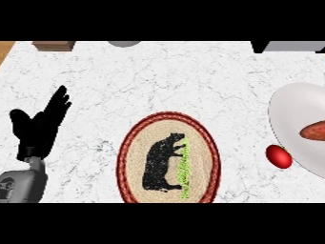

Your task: Pick the sweet potato from the placemat and place it in the plate

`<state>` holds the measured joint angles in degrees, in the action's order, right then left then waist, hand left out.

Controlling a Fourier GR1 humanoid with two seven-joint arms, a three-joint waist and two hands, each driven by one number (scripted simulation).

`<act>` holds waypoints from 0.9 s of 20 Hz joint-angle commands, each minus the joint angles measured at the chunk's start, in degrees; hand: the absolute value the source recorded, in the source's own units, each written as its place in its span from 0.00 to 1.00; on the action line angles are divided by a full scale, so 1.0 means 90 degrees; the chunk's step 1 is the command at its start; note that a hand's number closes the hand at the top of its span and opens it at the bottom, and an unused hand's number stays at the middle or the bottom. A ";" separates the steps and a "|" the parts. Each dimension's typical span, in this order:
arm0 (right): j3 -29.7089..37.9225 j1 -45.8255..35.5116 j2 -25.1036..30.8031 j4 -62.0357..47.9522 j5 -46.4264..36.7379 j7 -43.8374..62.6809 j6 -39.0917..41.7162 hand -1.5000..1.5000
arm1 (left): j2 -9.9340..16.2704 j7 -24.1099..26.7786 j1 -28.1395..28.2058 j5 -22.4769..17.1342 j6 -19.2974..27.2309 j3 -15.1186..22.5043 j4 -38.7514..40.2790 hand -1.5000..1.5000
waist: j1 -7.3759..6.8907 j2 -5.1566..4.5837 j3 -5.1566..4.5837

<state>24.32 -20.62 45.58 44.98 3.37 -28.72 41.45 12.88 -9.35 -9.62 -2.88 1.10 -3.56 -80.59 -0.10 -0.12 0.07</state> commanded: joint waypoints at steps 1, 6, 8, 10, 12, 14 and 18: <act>0.0109 -0.0058 0.0319 -0.0591 0.0250 -0.1017 0.1218 0.00 | 0.0129 -0.0217 -0.0268 -0.0116 -0.0142 -0.0095 0.0020 0.50 | -0.0066 -0.0030 0.0015; 0.0011 0.0222 0.0644 -0.0805 0.0193 -0.1511 0.1224 0.00 | -0.0082 -0.0276 -0.0043 -0.0025 -0.0007 0.0074 -0.0271 0.50 | -0.0075 -0.0027 0.0023; -0.0019 0.0168 0.0831 -0.1032 0.0181 -0.1545 0.1207 0.00 | 0.0154 -0.0030 0.0069 -0.0039 -0.0257 -0.0004 -0.0179 0.50 | -0.0136 -0.0044 0.0027; -0.0087 -0.0045 0.0821 -0.1108 0.0228 -0.1471 0.1103 0.00 | 0.0026 0.0168 -0.0175 -0.0060 -0.0171 -0.0089 0.0177 0.50 | -0.0100 -0.0056 0.0019; -0.0160 0.0048 0.0826 -0.1197 0.0133 -0.1737 0.0929 0.00 | -0.0032 0.0038 -0.0159 0.0066 -0.0041 0.0003 0.0099 0.50 | -0.0125 -0.0056 0.0029; -0.0256 0.0099 0.0920 -0.1275 0.0113 -0.1765 0.0973 0.00 | -0.0161 0.0192 -0.0164 0.0162 0.0054 0.0070 0.0204 0.50 | -0.0105 -0.0056 0.0026; -0.0475 -0.0042 0.1098 -0.1474 -0.0066 -0.1865 0.0729 0.00 | -0.0160 -0.0109 -0.0172 0.0092 -0.0006 0.0129 -0.0058 0.50 | -0.0208 -0.0065 0.0038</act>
<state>21.07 -20.39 53.61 35.04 3.82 -35.74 37.80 12.39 -9.59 -11.15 -2.59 0.49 -3.36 -80.28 -1.54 -0.65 0.37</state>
